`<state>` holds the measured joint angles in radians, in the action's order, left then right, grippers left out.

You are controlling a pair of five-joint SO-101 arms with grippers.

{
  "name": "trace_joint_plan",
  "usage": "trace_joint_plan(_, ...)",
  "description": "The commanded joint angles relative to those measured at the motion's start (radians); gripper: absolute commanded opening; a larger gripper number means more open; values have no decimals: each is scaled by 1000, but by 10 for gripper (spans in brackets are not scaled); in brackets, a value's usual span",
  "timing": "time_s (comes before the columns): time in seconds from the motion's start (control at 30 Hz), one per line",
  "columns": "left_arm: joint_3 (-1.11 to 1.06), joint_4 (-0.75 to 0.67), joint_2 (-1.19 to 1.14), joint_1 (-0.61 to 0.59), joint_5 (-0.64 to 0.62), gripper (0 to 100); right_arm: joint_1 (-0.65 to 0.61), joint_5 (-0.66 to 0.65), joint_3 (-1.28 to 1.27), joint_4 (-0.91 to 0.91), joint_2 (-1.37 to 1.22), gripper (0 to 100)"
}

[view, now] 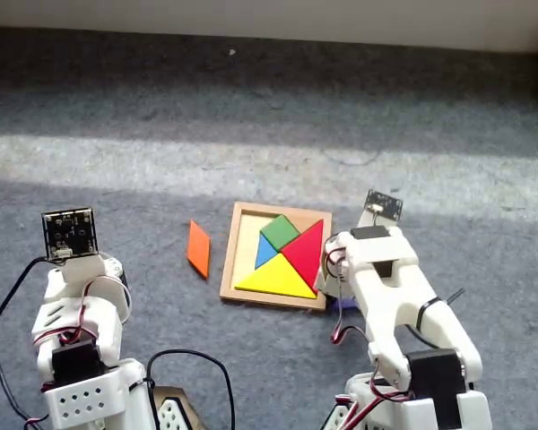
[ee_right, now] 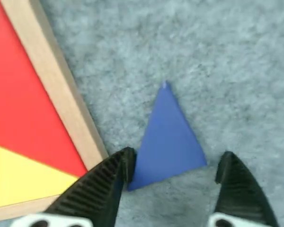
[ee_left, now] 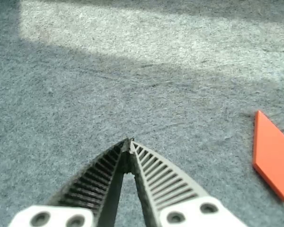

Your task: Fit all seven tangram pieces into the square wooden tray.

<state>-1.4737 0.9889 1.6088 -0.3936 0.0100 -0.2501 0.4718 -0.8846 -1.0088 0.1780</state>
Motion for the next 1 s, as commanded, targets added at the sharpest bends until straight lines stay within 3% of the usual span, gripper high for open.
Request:
trace_joint_plan(0.0,7,-17,8,-7,-3,5,15,8,12,8,-7,84)
trace_joint_plan(0.1,7,-18,8,-7,-3,5,35,-43,15,8,-4,1)
trace_joint_plan(0.37,7,-18,8,-5,-3,5,128,-157,39,5,222,5)
trace_joint_plan(0.53,7,-18,8,-5,-3,5,124,-318,47,-59,390,5)
trace_joint_plan(0.97,7,-15,8,-7,-3,5,-102,-741,73,-70,395,5)
